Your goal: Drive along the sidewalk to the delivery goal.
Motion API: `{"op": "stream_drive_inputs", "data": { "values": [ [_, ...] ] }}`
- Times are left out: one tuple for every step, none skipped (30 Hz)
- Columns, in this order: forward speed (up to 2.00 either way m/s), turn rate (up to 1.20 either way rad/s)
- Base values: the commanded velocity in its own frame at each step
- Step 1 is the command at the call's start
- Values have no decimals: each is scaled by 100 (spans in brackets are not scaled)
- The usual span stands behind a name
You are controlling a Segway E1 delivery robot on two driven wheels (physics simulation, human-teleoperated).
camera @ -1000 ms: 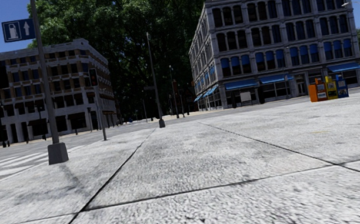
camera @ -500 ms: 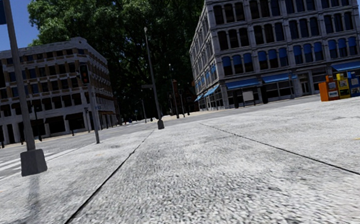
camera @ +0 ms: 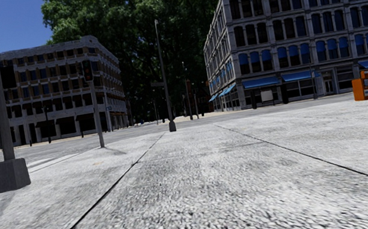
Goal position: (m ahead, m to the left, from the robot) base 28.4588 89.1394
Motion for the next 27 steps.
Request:
{"op": "stream_drive_inputs", "data": {
  "values": [
    [200,46],
    [200,47],
    [200,47],
    [200,49],
    [200,53],
    [200,54],
    [200,55],
    [200,55],
    [200,55],
    [200,55],
    [200,55],
    [200,55],
    [200,46],
    [200,20],
    [200,20],
    [200,2],
    [200,0],
    [200,0],
    [200,0],
    [200,0],
    [200,0],
    [200,0],
    [200,0],
    [200,0],
    [200,0],
    [200,0],
    [200,0]
  ]
}}
